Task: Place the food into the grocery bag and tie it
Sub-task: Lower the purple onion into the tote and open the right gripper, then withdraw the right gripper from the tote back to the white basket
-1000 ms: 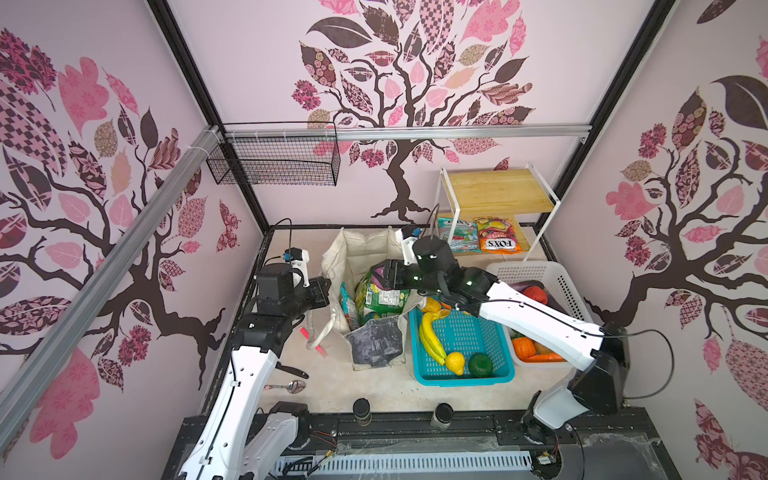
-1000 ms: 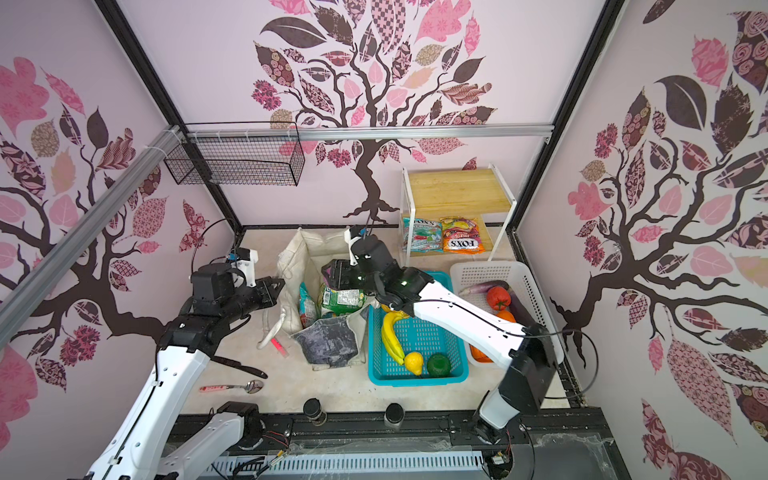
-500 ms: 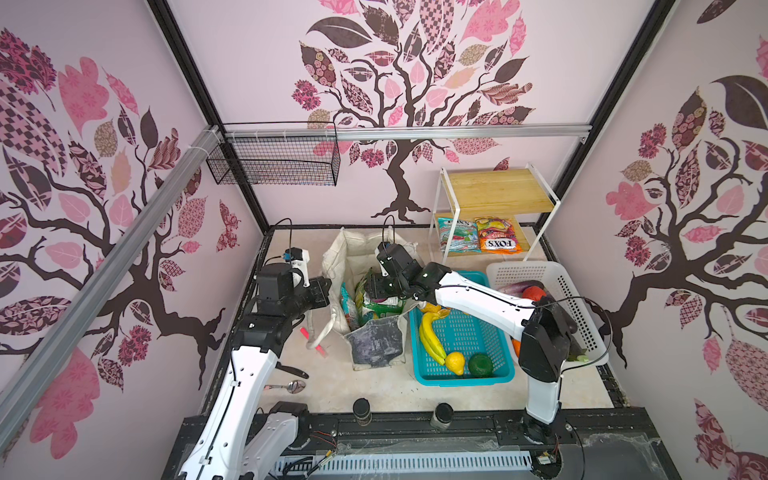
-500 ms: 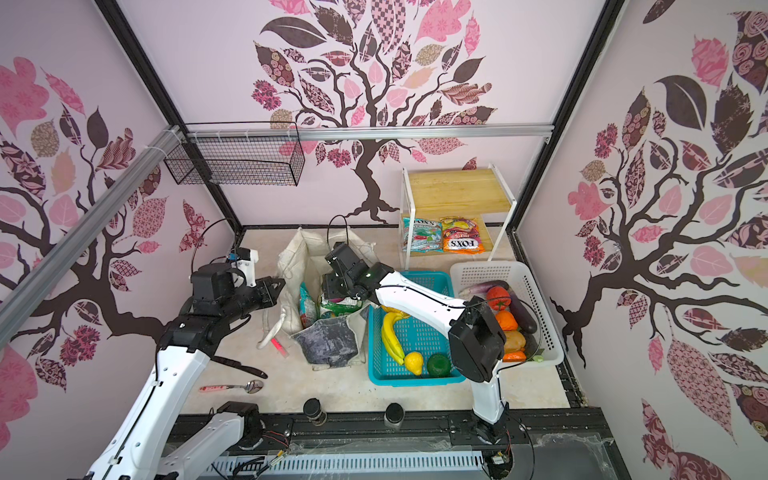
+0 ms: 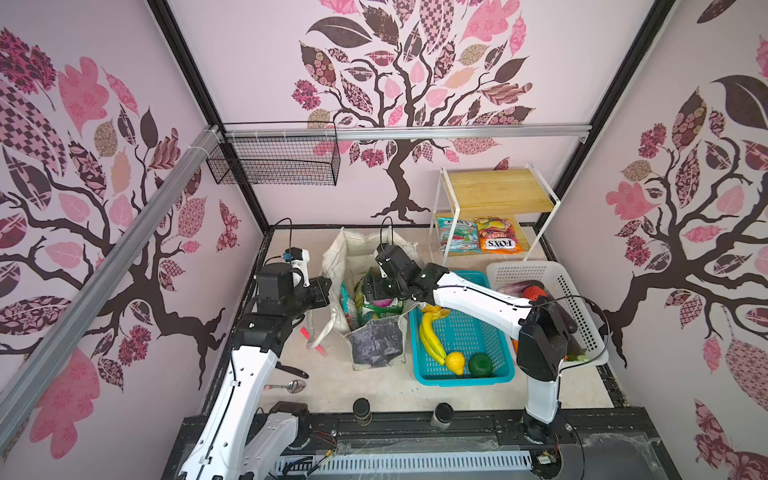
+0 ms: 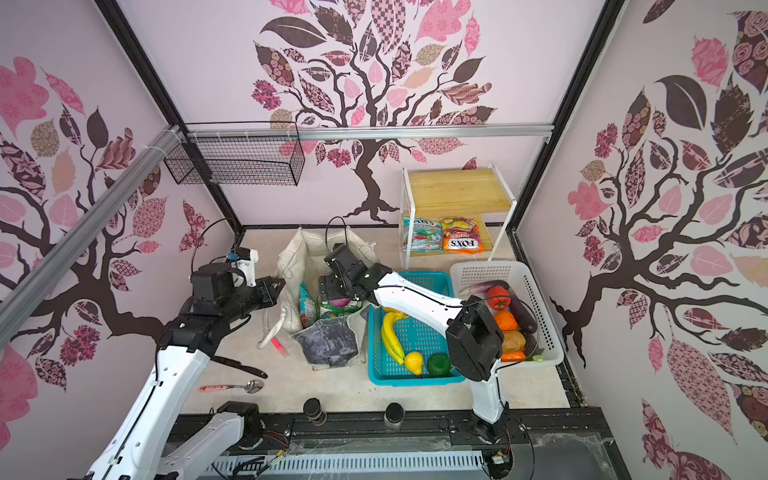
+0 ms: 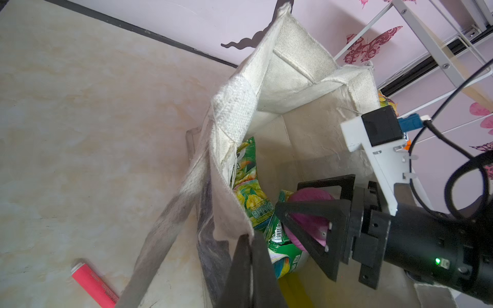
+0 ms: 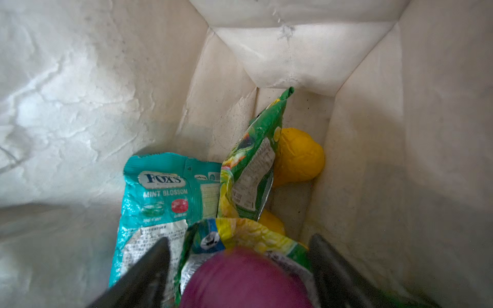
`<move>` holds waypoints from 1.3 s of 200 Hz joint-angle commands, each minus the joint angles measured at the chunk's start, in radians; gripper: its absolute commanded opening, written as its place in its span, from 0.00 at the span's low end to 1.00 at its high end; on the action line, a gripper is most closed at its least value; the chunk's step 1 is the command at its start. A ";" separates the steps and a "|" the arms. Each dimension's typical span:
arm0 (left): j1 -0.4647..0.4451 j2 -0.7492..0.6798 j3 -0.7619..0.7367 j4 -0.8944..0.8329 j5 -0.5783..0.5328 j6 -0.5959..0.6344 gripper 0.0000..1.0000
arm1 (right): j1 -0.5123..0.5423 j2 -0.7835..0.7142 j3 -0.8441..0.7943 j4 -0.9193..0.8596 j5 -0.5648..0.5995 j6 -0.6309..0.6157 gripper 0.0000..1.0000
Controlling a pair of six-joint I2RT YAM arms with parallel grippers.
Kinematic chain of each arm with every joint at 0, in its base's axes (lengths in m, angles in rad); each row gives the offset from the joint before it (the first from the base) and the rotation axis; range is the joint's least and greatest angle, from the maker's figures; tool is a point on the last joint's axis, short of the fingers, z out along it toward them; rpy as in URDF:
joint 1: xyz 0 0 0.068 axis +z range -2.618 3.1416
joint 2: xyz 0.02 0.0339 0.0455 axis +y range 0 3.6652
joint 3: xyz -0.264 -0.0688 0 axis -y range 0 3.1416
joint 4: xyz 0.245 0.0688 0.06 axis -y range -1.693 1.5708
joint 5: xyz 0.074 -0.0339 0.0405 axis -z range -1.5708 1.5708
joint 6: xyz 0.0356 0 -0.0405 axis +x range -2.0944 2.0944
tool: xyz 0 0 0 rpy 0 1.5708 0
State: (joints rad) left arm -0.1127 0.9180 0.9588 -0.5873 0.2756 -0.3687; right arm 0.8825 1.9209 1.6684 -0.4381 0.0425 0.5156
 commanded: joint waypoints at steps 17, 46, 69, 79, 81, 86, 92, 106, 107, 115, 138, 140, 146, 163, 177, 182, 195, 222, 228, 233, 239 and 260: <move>0.002 -0.008 -0.019 0.019 0.014 0.011 0.00 | 0.007 -0.121 0.008 -0.010 0.059 -0.023 1.00; 0.001 -0.007 -0.017 0.020 0.013 0.011 0.00 | 0.007 -0.237 -0.064 0.051 0.077 -0.028 1.00; 0.002 -0.007 -0.017 0.018 0.010 0.011 0.00 | 0.006 -0.314 -0.095 0.056 0.095 -0.039 1.00; 0.001 -0.007 -0.017 0.018 0.008 0.011 0.00 | 0.006 -0.343 -0.103 0.049 0.108 -0.042 1.00; 0.002 -0.007 -0.017 0.018 0.008 0.011 0.00 | 0.007 -0.350 -0.106 0.049 0.110 -0.043 1.00; 0.002 -0.007 -0.017 0.017 0.007 0.011 0.00 | 0.006 -0.368 -0.114 0.049 0.117 -0.045 1.00; 0.002 -0.007 -0.017 0.017 0.005 0.011 0.00 | 0.007 -0.390 -0.128 0.053 0.125 -0.046 1.00; 0.001 -0.009 -0.017 0.014 0.004 0.014 0.00 | 0.006 -0.448 -0.164 0.063 0.147 -0.056 1.00; 0.001 -0.009 -0.017 0.015 0.003 0.013 0.00 | 0.006 -0.451 -0.166 0.063 0.147 -0.057 1.00; 0.001 -0.008 -0.017 0.015 0.001 0.013 0.00 | 0.006 -0.485 -0.187 0.065 0.158 -0.069 1.00; 0.002 -0.009 -0.018 0.012 -0.004 0.013 0.00 | 0.004 -0.600 -0.263 0.066 0.211 -0.115 1.00; 0.002 -0.007 -0.018 0.012 -0.005 0.013 0.00 | 0.003 -0.611 -0.272 0.065 0.218 -0.117 1.00; 0.002 -0.005 -0.017 0.012 -0.006 0.014 0.00 | -0.001 -0.647 -0.298 0.065 0.238 -0.121 1.00; 0.002 0.000 -0.015 0.008 -0.007 0.016 0.00 | -0.050 -0.751 -0.373 0.050 0.247 -0.098 1.00; 0.002 0.001 -0.014 0.006 -0.007 0.017 0.00 | -0.137 -0.837 -0.436 0.030 0.215 -0.059 1.00; 0.001 -0.001 -0.012 0.007 -0.007 0.017 0.00 | -0.171 -0.864 -0.460 0.022 0.203 -0.049 1.00; 0.002 -0.004 -0.014 0.007 -0.007 0.017 0.00 | -0.260 -0.928 -0.516 -0.002 0.198 -0.035 1.00; 0.002 -0.003 -0.015 0.008 -0.007 0.017 0.00 | -0.464 -1.004 -0.602 -0.060 0.191 -0.011 1.00; 0.002 -0.002 -0.015 0.008 -0.006 0.016 0.00 | -0.513 -1.017 -0.626 -0.055 0.162 -0.013 1.00; 0.002 -0.001 -0.015 0.008 -0.004 0.016 0.00 | -0.551 -1.026 -0.648 -0.049 0.126 -0.012 1.00; 0.002 0.000 -0.015 0.008 -0.004 0.017 0.00 | -0.594 -1.036 -0.670 -0.045 0.093 -0.009 1.00; 0.001 -0.001 -0.015 0.010 -0.003 0.016 0.00 | -0.687 -1.047 -0.748 -0.036 0.070 0.008 1.00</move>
State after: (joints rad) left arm -0.1127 0.9192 0.9588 -0.5884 0.2672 -0.3660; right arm 0.2714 0.8787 0.9852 -0.4477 0.1757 0.4973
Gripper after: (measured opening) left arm 0.047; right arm 0.997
